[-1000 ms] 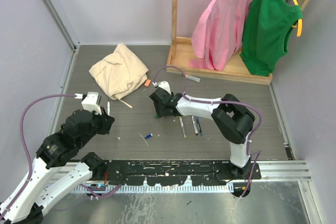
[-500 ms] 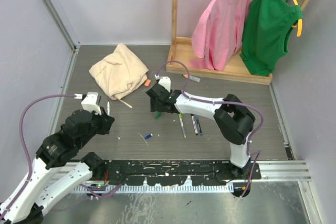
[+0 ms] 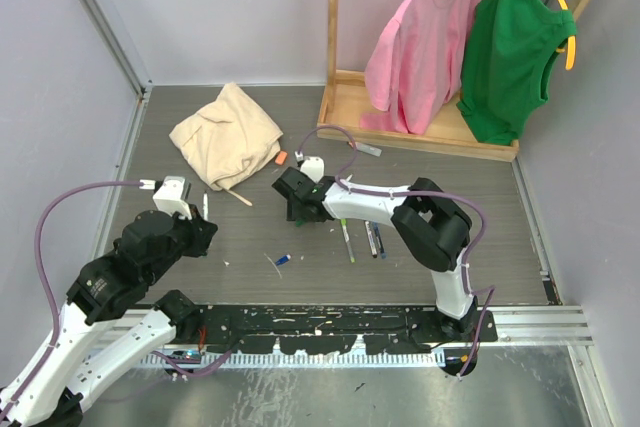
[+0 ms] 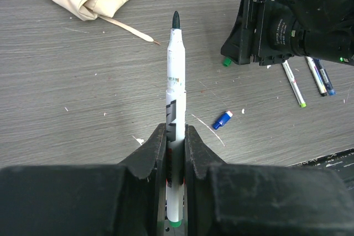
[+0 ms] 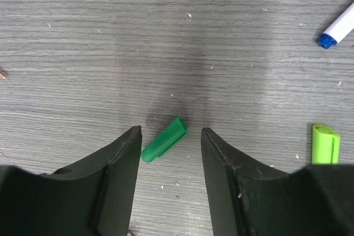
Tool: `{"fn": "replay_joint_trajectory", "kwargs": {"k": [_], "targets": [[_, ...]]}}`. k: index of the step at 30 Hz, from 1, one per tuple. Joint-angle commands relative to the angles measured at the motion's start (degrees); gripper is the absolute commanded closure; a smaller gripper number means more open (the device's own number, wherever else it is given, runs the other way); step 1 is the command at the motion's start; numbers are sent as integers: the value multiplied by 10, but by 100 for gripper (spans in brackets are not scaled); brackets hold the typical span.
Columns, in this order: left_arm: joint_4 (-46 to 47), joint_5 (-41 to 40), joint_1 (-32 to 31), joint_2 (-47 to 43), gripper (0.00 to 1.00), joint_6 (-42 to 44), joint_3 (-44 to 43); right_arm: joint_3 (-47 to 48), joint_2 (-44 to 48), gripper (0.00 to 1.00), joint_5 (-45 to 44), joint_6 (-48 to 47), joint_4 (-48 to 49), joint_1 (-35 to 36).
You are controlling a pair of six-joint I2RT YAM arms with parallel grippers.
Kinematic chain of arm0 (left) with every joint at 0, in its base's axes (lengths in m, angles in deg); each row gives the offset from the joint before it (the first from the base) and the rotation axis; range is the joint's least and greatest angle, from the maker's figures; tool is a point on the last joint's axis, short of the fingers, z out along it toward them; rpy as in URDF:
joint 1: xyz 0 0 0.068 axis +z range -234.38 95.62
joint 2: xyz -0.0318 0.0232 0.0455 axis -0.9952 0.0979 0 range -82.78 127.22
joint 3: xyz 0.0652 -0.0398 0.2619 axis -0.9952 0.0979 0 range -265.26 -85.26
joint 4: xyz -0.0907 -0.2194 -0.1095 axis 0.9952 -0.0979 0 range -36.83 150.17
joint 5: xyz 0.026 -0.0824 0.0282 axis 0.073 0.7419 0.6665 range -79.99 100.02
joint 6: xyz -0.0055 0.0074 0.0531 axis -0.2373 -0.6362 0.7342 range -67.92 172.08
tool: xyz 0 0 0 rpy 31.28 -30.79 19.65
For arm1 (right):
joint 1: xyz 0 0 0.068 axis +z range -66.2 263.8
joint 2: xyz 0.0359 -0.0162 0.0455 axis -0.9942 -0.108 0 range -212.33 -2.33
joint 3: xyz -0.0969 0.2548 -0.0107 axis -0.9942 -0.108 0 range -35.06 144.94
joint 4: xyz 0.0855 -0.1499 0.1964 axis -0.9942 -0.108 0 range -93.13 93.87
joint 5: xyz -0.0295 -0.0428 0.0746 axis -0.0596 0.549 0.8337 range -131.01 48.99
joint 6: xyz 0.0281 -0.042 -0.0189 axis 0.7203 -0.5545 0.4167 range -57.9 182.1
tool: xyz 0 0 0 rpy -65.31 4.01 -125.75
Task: Insert the pens into the pen caps
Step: Pick up the pen cap from the center of the board.
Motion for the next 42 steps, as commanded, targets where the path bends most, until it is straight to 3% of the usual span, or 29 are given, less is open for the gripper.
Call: {"fn": "replay_joint_trajectory", "kwargs": {"k": [1,5,10,18,21,24,27,34,42], "targets": [[29,-7,0,-7,100,4,-3,21,-4,50,-1,-4,5,7],[29,-8,1,-7,100,4,-3,26,-13,59,18,-25,6,11],[29,-9,0,-8,100,3,-3,29,-16,60,19,-53,-6,15],[29,-10,0,-6,100,4,-3,13,13,74,16,-173,-6,19],[29,-8,1,-4,100,4,-3,-6,30,73,35,-218,3,19],[29,-7,1,-2,100,4,-3,-17,38,63,37,-229,1,19],[29,-8,1,-3,100,4,-3,-19,40,60,51,-223,-3,19],[29,-8,1,-4,100,4,-3,-4,30,61,84,-210,-15,19],[29,-7,0,-4,100,4,-3,22,2,63,63,-193,-67,19]]}}
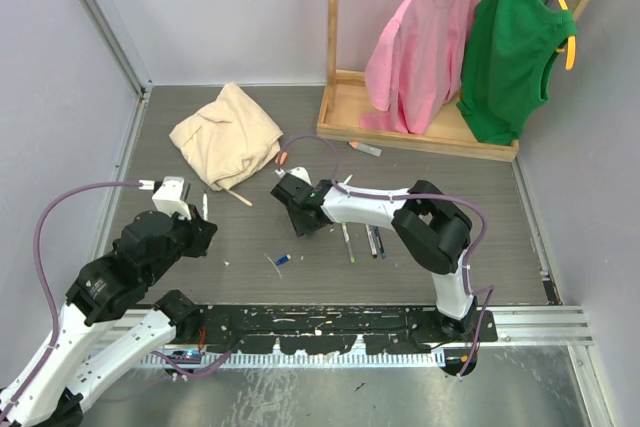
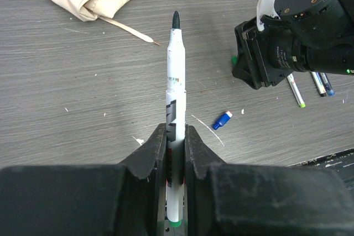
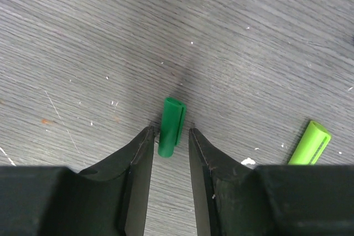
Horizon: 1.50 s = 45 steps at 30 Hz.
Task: Insert the pens into the pen caps
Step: Pick up the pen cap from the center of the board.
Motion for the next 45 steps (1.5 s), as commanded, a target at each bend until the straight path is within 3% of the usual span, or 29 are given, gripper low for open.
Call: {"fn": "replay_joint_trajectory", "kwargs": {"k": [1,16,24,30,40,45], "targets": [[29,-6,1,0,100,4,-3,30,-9,63,-15,12,-36,4],[29,-7,1,0,100,4,-2,52,-50,64,-33,11,-30,4],[29,-8,1,0,100,3,-2,22,-29,88,-36,13,-22,3],[33,-11,0,-6,100,0,1,-22,54,100,-49,-18,35,1],[108,20,0,-72,99,-15,41,-123,241,100,-5,-76,158,-13],[142,66,0,-77,100,-21,50,-215,344,100,94,-84,266,-41]]}}
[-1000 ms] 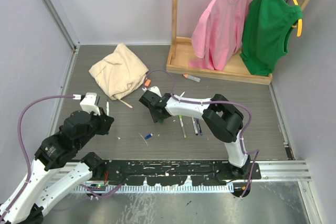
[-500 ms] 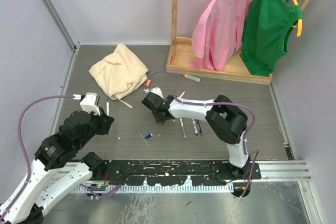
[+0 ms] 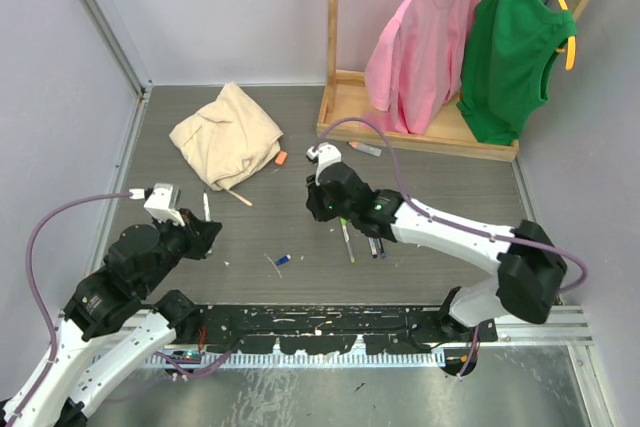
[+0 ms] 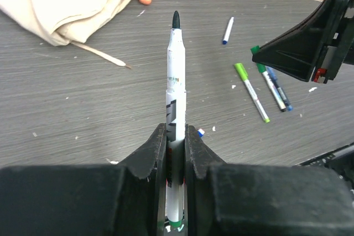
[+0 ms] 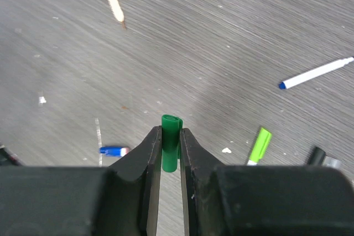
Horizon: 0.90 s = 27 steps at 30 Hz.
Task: Insert the pens into the pen caps
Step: Pick up the pen cap from the center of the board.
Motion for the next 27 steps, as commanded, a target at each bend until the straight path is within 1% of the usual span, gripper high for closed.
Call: {"fn": "replay_joint_trajectory", "kwargs": {"k": [1,3,6,7,9,12,15,17,19,21,24,27], "targets": [[83,58,0,2,100,-5,2,-65,80,100,109,-13,133,-33],[100,83,0,11,100,-5,3,-82,107,100,175,4,161,-63],[146,132,1,29,100,-6,9,-125,133,100,287,66,245,-124],[158,148,1,36,100,-7,12,-143,143,100,315,87,277,-140],[196,181,1,55,100,-10,18,-173,166,100,342,120,337,-160],[244,229,0,99,100,-16,22,-211,208,100,326,158,400,-169],[287,275,0,148,100,-21,18,-235,251,100,264,184,420,-171],[306,285,-11,182,100,-20,8,-256,282,100,222,196,440,-171],[324,269,-39,207,100,-14,-1,-288,316,100,184,211,474,-171],[346,238,-84,230,100,-6,-8,-310,340,100,162,225,501,-174],[383,204,-138,260,100,-2,-9,-323,367,99,159,251,525,-178],[442,201,-171,284,100,-8,3,-323,375,100,188,268,560,-178]]}}
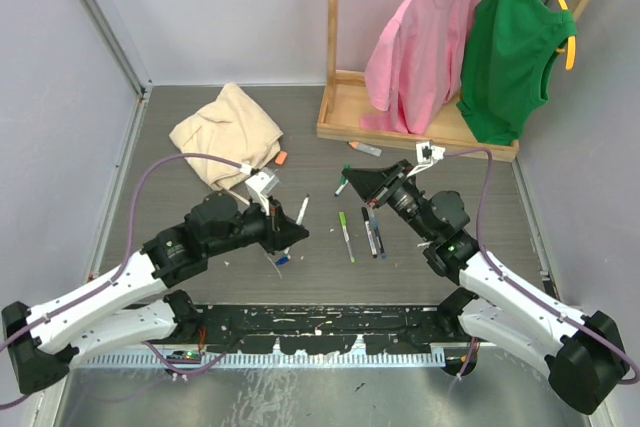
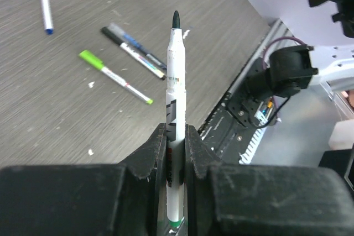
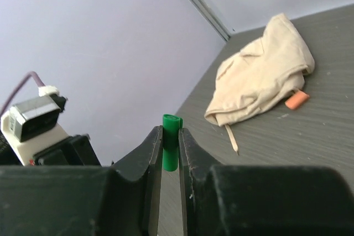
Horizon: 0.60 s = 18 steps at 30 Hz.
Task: Insert the pens into the pen caps
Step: Pick up the pen cap from the center of the board, then insert the pen cap onto the pen.
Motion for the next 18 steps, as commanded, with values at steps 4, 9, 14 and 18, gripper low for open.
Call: {"fn": "replay_joint_trajectory", "kwargs": {"k": [4,9,14,18], "targets": [[207,0,-44,32,100,-6,1,-14,10,100,18,67,203,-2],[250,25,-45,50,100,-4,-5,-11,-25,100,46,93,304,-2],[256,41,-45,60,100,-1,-13,9,-68,100,79,105,365,-2],[257,43,-45,60,100,-1,-10,33,-90,100,104,104,378,-2]]}}
